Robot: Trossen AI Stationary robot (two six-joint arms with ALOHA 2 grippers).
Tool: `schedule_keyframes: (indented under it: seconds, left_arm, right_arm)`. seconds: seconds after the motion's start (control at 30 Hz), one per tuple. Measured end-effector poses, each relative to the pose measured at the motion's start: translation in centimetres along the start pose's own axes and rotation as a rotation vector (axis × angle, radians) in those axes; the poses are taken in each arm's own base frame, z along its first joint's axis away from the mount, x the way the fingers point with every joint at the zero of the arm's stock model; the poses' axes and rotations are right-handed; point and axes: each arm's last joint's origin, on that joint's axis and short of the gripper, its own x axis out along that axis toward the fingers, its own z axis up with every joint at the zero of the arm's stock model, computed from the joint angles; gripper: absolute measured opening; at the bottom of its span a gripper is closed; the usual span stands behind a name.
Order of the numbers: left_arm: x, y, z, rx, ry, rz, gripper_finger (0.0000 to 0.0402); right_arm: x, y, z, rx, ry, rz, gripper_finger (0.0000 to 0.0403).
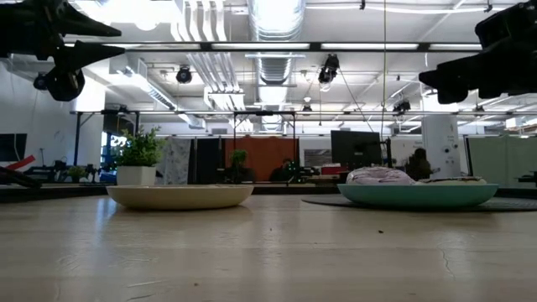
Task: Pick & Place donuts
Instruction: Return to Home Position
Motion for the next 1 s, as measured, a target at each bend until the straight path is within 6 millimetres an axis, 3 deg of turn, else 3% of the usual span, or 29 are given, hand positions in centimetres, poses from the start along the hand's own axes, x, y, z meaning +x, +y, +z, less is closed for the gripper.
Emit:
schedule_keyframes:
  seconds: [1.0]
  left_arm:
    - [-0.02, 0.05, 0.01, 0.008, 0.0, 0.001, 0.0094]
  right_arm:
    - [0.0, 0.01, 0.02, 0.025, -0.002, 0.005, 0.0192]
